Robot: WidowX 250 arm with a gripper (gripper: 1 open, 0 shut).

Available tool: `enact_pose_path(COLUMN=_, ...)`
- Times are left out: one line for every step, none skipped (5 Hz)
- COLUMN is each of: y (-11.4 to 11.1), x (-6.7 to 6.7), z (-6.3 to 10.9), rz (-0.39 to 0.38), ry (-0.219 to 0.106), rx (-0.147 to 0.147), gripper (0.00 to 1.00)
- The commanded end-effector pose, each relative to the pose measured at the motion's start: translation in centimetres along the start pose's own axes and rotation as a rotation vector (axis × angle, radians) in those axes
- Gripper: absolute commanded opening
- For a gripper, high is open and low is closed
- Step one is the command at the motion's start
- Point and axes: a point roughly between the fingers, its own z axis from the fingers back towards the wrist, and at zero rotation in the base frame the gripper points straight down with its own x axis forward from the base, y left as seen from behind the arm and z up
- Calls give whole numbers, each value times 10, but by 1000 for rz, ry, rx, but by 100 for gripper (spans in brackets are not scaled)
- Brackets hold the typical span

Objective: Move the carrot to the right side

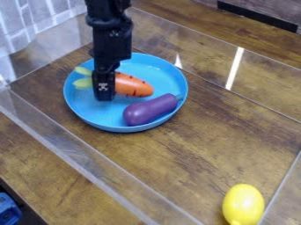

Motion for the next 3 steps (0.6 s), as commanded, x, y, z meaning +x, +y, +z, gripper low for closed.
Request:
enact_pose_path(y=19, x=5, z=16, rz=30, ry=-29, rx=68, gripper=0)
enact_pose_path(y=18, x=8, z=26, rz=31, ry=-30, rx=67, gripper=0)
enact_pose_path(y=17, x=11, z=37, rz=33, ry=-29, rx=68, gripper=0)
